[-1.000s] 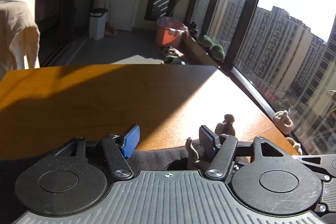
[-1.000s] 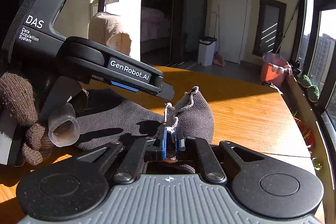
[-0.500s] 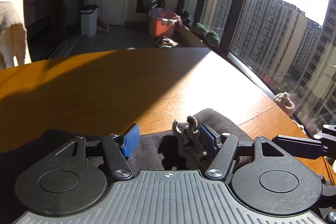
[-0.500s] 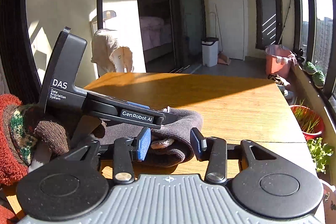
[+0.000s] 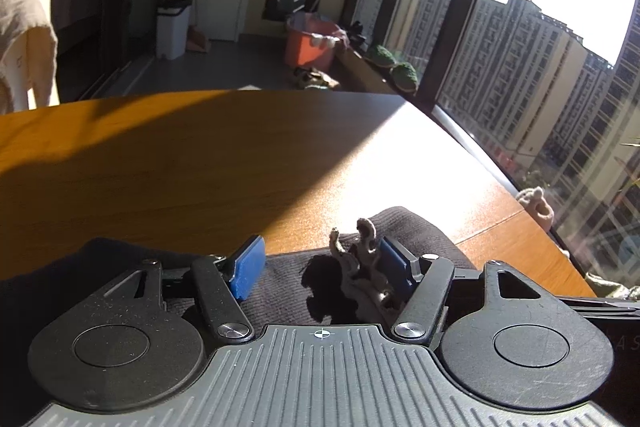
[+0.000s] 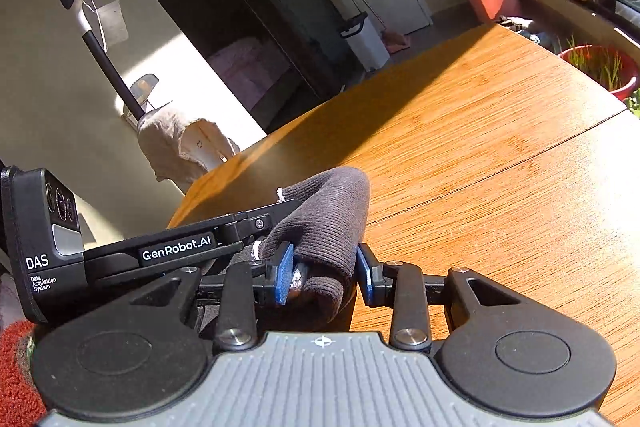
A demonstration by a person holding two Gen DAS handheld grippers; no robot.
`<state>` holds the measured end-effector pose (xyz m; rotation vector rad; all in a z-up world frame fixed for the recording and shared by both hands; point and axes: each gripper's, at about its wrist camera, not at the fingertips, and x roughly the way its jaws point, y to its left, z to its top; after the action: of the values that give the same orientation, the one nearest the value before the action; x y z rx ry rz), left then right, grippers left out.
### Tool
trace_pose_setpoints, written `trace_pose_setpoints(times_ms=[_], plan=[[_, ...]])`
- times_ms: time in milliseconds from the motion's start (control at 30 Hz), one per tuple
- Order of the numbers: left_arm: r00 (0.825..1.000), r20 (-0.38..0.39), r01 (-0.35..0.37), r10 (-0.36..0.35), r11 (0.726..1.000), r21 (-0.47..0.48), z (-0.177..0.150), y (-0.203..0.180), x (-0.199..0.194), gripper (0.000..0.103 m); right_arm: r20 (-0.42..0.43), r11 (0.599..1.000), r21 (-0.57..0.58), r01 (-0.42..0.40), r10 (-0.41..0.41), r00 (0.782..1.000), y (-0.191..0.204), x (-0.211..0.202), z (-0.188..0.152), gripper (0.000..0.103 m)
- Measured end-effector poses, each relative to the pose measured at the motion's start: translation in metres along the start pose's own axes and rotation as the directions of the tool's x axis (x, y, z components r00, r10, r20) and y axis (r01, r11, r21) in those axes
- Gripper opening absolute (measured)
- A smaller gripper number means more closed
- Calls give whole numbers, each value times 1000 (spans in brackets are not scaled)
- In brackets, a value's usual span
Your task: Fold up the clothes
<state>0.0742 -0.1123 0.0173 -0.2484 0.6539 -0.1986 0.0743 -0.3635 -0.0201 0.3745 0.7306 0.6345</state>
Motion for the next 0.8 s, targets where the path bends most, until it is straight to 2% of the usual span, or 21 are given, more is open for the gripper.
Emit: trace_pose_setpoints(times_ms=[33, 100, 167, 267, 300, 367, 400, 433, 500, 600, 633, 700, 733, 800], plan=[[1000, 3, 6, -6, 1000, -11, 2, 2, -2, 69, 11, 994, -97, 44, -43, 999, 14, 0, -1, 28], [1000, 8, 17, -16, 999, -33, 5, 6, -7, 70, 48, 945, -297, 139, -130, 990, 42, 0, -3, 28], [1000, 14, 28, -27, 998, -55, 8, 10, -11, 72, 136, 807, -540, 241, -198, 971, 78, 5, -20, 28], [998, 16, 69, -69, 996, -58, 12, 10, -23, 68, 228, 575, -755, 315, -220, 949, 113, 16, -52, 27], [996, -1, 87, -87, 994, -63, 12, 9, -25, 64, 244, 514, -794, 324, -218, 945, 120, 18, -60, 27], [994, -35, 96, -99, 992, -83, 7, 10, -21, 60, 261, 438, -836, 330, -212, 942, 127, 20, -70, 27], [994, -50, 92, -97, 991, -93, 4, 12, -18, 57, 262, 426, -843, 330, -210, 942, 127, 20, -72, 27], [994, -62, 83, -90, 991, -107, 0, 15, -14, 56, 254, 434, -841, 323, -211, 944, 127, 18, -71, 27], [991, -75, 98, -111, 983, -158, -8, 25, -8, 56, 211, 504, -815, 287, -203, 956, 121, 12, -62, 28], [990, -77, 99, -115, 977, -190, -17, 36, -6, 56, 109, 715, -677, 175, -139, 984, 105, -4, -36, 36], [991, -76, 97, -114, 976, -195, -19, 39, -6, 57, 78, 794, -594, 134, -109, 991, 97, -9, -26, 43], [991, -76, 96, -113, 974, -203, -21, 42, -7, 58, 55, 902, -423, 87, -70, 996, 82, -14, -11, 55], [991, -75, 96, -114, 974, -207, -22, 43, -7, 59, 46, 931, -356, 79, -67, 997, 76, -11, -8, 62], [991, -74, 95, -114, 972, -215, -23, 45, -8, 60, 29, 973, -223, 68, -64, 998, 64, -4, -2, 66]])
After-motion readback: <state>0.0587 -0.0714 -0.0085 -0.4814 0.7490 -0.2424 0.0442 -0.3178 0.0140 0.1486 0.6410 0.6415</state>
